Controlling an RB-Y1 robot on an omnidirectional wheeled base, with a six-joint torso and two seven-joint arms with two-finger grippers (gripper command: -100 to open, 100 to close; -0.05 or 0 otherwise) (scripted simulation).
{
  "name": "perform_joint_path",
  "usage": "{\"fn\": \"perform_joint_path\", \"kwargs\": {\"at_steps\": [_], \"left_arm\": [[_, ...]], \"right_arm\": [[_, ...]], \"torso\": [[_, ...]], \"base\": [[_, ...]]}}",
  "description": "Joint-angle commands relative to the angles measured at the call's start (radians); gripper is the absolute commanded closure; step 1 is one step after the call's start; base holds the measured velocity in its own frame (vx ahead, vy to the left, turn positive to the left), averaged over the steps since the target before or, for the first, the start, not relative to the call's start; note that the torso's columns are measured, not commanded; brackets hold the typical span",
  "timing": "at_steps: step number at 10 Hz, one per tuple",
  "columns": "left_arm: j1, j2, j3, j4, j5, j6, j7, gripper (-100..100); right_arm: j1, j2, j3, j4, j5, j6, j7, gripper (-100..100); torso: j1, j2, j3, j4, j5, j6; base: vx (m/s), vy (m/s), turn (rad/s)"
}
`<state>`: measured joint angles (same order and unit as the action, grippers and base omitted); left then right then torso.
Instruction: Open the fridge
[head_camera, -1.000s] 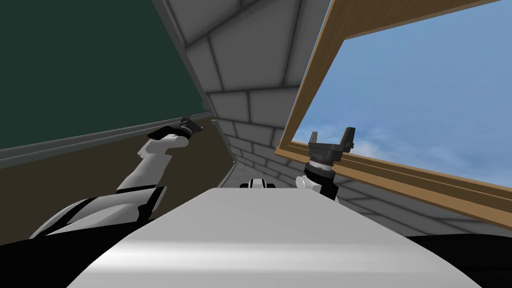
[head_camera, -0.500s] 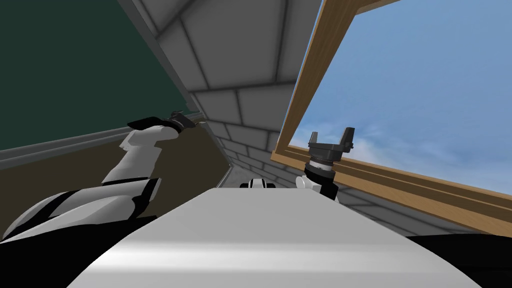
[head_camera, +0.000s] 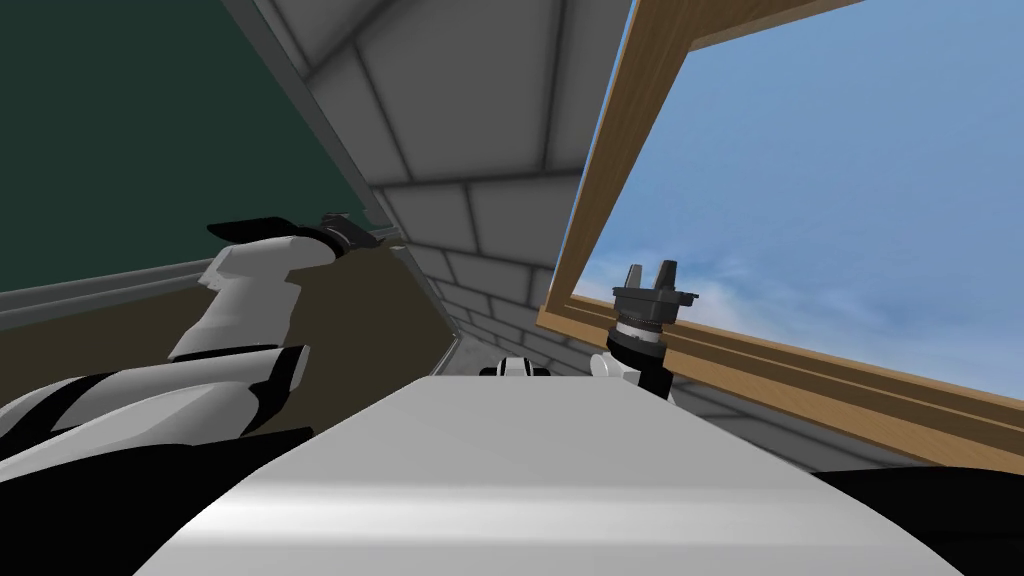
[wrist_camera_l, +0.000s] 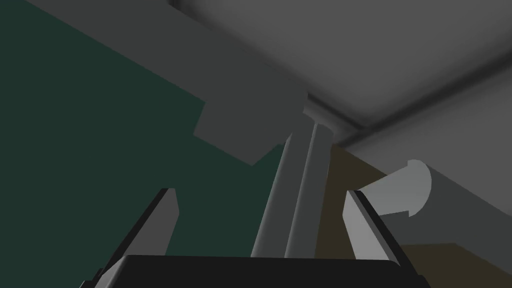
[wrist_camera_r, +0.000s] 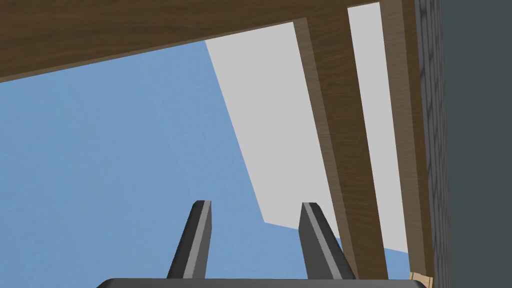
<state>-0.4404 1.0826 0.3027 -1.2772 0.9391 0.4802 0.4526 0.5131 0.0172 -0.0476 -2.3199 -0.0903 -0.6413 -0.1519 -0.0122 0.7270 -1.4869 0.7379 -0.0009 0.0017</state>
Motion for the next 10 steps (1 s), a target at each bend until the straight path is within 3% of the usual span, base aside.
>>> {"fn": "perform_joint_path", "kwargs": {"at_steps": [1,4,5,8,10], "left_arm": [[-0.045,0.04,0.003,0.048,0.038,0.038,0.012,-100],[-0.041,0.026,-0.003,0.052,0.034,0.026,0.005,-100],[-0.041,0.026,-0.003,0.053,0.034,0.026,0.005,100],[-0.035,0.016,-0.034,-0.032,0.088,0.041,0.007,100],[-0.033,0.013,-0.045,-0.06,0.106,0.046,0.008,100]], "right_arm": [[0.003,-0.001,0.004,0.003,0.002,0.0,-0.001,0],[0.01,-0.003,0.013,0.003,0.005,-0.006,-0.002,0],[0.011,-0.003,0.012,0.0,0.005,-0.009,-0.002,0],[0.011,-0.003,0.012,-0.002,0.005,-0.012,-0.002,0],[0.011,-0.002,0.012,-0.002,0.005,-0.012,-0.002,0]], "torso": [[-0.002,0.0,-0.001,0.0,-0.001,0.0],[0.007,-0.005,-0.001,-0.004,-0.001,-0.004],[0.009,-0.004,0.0,-0.006,0.0,-0.006],[0.007,0.013,0.011,-0.001,0.0,0.003],[0.006,0.011,0.011,0.002,-0.003,0.0]], "base": [[0.083,-0.058,-0.041],[0.032,0.045,-0.036],[-0.022,0.008,-0.029],[-0.209,-0.036,-0.036],[-0.189,-0.058,-0.044]]}}
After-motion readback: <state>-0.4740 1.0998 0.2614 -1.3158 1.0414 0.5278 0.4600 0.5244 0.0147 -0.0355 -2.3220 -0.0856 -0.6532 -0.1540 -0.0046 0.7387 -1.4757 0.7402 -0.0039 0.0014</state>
